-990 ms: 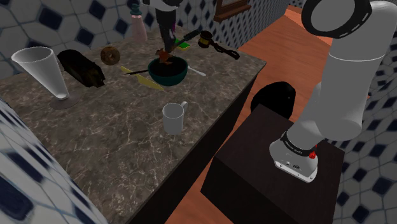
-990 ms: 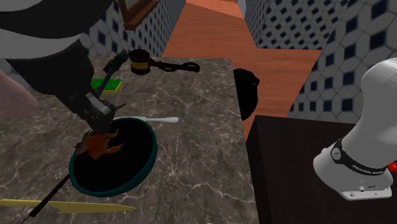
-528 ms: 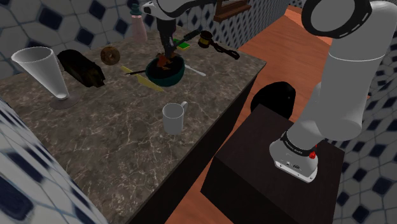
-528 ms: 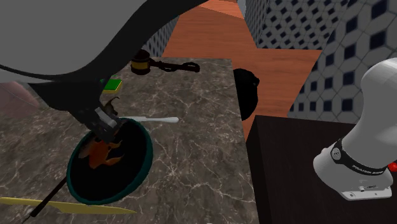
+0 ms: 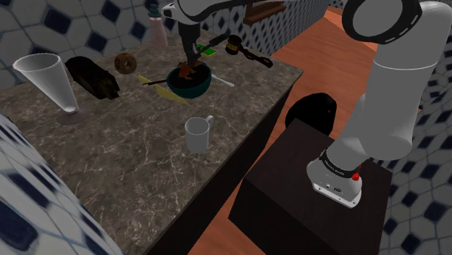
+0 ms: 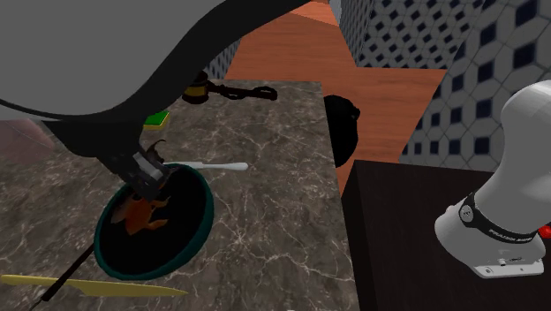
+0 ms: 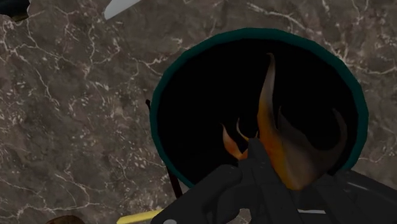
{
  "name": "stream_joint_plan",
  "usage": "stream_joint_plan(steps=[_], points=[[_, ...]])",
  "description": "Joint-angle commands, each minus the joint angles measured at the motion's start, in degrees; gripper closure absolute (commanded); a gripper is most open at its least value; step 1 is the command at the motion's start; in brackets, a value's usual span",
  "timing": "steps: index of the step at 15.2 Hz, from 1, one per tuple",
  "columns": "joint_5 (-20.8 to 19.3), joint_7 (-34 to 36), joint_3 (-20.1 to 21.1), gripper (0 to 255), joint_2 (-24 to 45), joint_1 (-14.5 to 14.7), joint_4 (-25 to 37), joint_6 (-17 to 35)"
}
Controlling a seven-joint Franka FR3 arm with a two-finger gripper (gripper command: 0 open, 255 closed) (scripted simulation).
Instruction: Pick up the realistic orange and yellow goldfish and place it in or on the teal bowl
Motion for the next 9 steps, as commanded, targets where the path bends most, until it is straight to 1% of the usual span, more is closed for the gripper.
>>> stream_joint_plan(steps=[1, 6, 9], points=[[0.1, 0.0, 0.1, 0, 0.2, 0.1, -0.5, -0.1], [0.1, -0.1, 0.1, 0, 0.4, 0.0, -0.4, 0.0], [0.0, -0.1, 0.1, 0, -0.6, 0.2, 4.0, -5.4]])
